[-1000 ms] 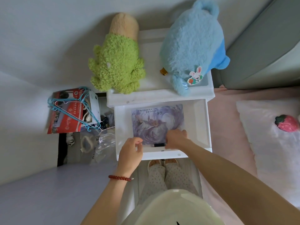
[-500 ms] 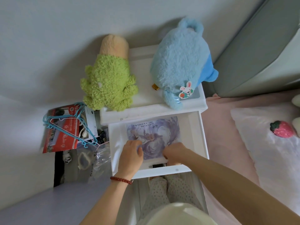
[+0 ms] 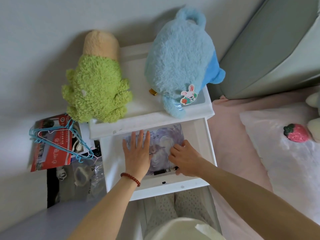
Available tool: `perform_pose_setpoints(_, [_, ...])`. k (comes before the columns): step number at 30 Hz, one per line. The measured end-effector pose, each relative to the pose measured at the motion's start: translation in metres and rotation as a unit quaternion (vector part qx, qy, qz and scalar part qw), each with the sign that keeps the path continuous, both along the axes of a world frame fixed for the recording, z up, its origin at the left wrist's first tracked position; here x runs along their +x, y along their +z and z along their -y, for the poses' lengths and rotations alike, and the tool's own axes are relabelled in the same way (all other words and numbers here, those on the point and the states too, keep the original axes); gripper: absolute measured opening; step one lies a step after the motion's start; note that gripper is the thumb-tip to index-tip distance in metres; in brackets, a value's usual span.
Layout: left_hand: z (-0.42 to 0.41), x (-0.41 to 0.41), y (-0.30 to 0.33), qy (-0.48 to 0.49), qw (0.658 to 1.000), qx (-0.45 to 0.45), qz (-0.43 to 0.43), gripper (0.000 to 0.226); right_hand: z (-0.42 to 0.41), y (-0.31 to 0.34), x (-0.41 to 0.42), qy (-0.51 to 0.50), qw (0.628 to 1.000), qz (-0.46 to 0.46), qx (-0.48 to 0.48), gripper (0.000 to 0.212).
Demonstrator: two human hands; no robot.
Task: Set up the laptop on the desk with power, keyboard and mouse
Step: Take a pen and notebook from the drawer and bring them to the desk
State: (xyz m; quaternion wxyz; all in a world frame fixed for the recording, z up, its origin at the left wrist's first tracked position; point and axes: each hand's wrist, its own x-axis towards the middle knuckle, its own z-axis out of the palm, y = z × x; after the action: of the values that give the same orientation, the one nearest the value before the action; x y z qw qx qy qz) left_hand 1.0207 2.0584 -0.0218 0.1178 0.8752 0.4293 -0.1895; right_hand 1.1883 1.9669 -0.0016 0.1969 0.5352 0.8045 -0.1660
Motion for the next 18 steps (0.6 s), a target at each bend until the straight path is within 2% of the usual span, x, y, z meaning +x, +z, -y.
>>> perform_pose_setpoints(2, [-0.002, 0.003, -0.003, -0.001, 1.0, 0.017, 0.002, 0.077, 0.002, -0.001, 0.001, 0.038, 0.999, 0.013, 0.036, 0.043])
perform_pose_setpoints(5, [-0.004, 0.005, -0.003, 0.005, 0.999, 0.03, 0.02, 0.082, 0.008, -0.006, 0.004, 0.029, 0.998, 0.004, 0.064, 0.019])
perform_pose_setpoints(8, [-0.008, 0.007, -0.004, 0.028, 1.0, 0.006, 0.005, 0.087, 0.008, -0.006, 0.007, 0.022, 0.995, 0.014, 0.092, 0.01])
perform_pose_setpoints(14, [-0.02, 0.015, 0.005, 0.044, 0.999, 0.033, 0.0, 0.069, 0.007, 0.004, 0.006, -0.053, 0.988, 0.005, 0.148, 0.01])
perform_pose_setpoints(18, [-0.014, 0.013, 0.021, 0.012, 0.998, 0.053, 0.027, 0.057, 0.014, 0.01, 0.01, -0.087, 0.988, 0.004, 0.128, 0.017])
